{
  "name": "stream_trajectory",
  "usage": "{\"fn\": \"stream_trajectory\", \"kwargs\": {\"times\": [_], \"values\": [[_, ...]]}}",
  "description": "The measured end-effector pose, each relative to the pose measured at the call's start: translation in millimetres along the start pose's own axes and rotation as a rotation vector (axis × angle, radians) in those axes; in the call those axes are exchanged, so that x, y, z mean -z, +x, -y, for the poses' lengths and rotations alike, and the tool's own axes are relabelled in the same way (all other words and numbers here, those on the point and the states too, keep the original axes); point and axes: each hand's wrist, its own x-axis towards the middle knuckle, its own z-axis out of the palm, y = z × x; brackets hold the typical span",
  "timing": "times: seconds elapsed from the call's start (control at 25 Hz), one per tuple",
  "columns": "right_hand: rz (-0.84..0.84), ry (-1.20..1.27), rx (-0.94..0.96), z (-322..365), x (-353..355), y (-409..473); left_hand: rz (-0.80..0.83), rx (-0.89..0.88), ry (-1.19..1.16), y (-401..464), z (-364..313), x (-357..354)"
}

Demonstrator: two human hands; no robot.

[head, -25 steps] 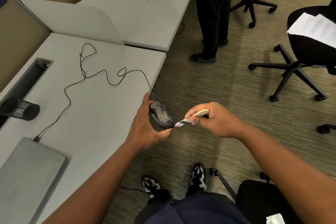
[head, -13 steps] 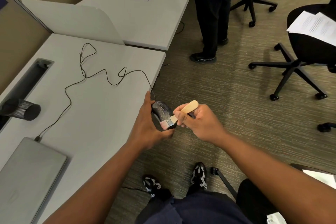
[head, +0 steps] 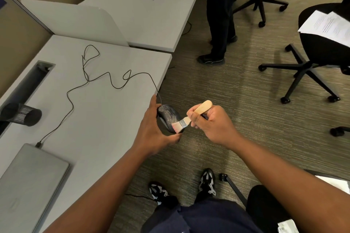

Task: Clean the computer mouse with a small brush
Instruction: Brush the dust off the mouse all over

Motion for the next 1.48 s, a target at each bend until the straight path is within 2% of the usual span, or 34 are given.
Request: {"fn": "stream_trajectory", "kwargs": {"times": [0.44,0.68,0.76,0.92,1.16,1.4,1.48], "values": [[-0.044,-0.022,-0.011,-5.3,13.0,7.2,-0.011,-0.022,0.003,5.5,2.8,-1.1],[-0.065,-0.201,0.014,-12.9,25.4,10.8,-0.021,-0.059,0.002,4.7,1.3,-0.6],[-0.061,-0.139,0.054,-10.4,29.5,11.7,-0.023,-0.057,0.001,4.4,3.8,-1.3],[0.097,0.211,0.018,0.0,29.3,10.4,-0.018,-0.063,0.007,6.0,7.5,-1.9],[0.228,0.221,-0.016,2.6,11.3,6.0,0.004,-0.071,0.014,7.3,12.0,-3.8],[-0.018,0.015,-0.036,-1.7,13.3,6.2,-0.04,-0.085,0.015,4.6,14.6,-5.6],[-0.03,0.042,-0.015,0.3,13.7,6.0,-0.04,-0.087,0.024,4.8,13.8,-4.9]]}}
